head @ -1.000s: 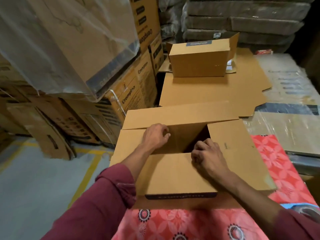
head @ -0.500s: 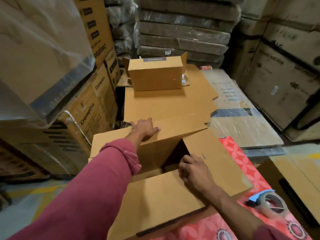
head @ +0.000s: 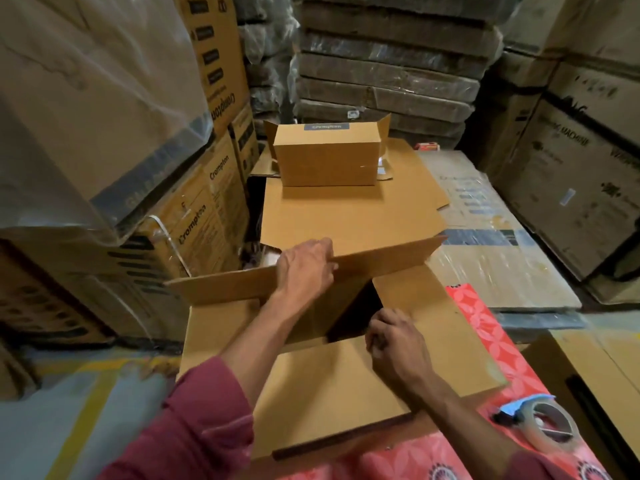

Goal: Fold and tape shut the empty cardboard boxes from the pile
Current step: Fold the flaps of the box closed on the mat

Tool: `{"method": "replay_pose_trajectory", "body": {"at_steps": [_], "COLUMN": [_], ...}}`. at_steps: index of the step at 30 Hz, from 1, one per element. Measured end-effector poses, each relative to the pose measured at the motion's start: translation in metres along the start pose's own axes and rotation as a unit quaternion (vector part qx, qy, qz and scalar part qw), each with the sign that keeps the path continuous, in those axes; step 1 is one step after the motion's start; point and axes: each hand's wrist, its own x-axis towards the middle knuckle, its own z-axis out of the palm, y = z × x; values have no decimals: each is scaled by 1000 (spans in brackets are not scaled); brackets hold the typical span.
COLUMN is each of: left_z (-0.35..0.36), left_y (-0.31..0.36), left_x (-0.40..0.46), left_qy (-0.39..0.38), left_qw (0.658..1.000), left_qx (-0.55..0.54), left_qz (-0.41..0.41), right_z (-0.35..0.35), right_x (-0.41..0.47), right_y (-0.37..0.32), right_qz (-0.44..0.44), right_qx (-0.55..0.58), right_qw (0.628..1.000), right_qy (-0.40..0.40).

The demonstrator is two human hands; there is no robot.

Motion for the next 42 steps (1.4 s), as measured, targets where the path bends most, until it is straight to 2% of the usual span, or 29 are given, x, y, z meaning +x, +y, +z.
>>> {"method": "replay_pose_trajectory", "body": {"at_steps": [3,6,8,10,13,17,21,23,27,31,33,35,37,39,40,42], "left_z": [21,48,61,70,75,79,81,79,67,70,75,81,88,94,97,101], "left_y": [4,-1,-2,2,6,2,1,1,21,48,63,80,96,112,122,143], "left_x": [-52,-94,-114,-127,-138,-150,-167,-168,-166,-165,-161,-155,-150,-145,-143,-143], "left_qy": [30,54,58,60,69,76,-88,-140,-246,-298,-299,-292,-283,-278,-275,-271], "left_qw": [999,992,988,986,984,983,986,983,962,945,942,941,937,931,927,922], "left_qx": [-33,-108,-138,-153,-160,-152,-122,-61,39,60,50,38,29,26,26,24], "left_qz": [5,26,31,32,33,70,75,99,113,124,143,168,202,237,252,275], "right_z": [-5,-17,-28,-40,-52,-48,-46,-46,-54,-56,-56,-63,-72,-76,-77,-76], "right_x": [-3,-17,-28,-32,-29,-38,-49,-52,-56,-69,-72,-75,-80,-88,-92,-96], "right_y": [4,9,13,23,49,75,87,89,86,76,76,75,72,69,70,83], "right_qz": [-31,-53,-64,-61,3,68,58,45,47,14,7,14,57,137,207,369], "right_qx": [76,147,137,74,-11,-21,-13,-31,-69,-140,-136,-31,123,177,180,228], "right_qw": [992,966,956,957,975,994,998,998,984,964,965,985,991,954,925,849], "right_qy": [95,206,250,273,223,84,-1,-34,-156,-226,-225,-171,-3,200,262,301]}}
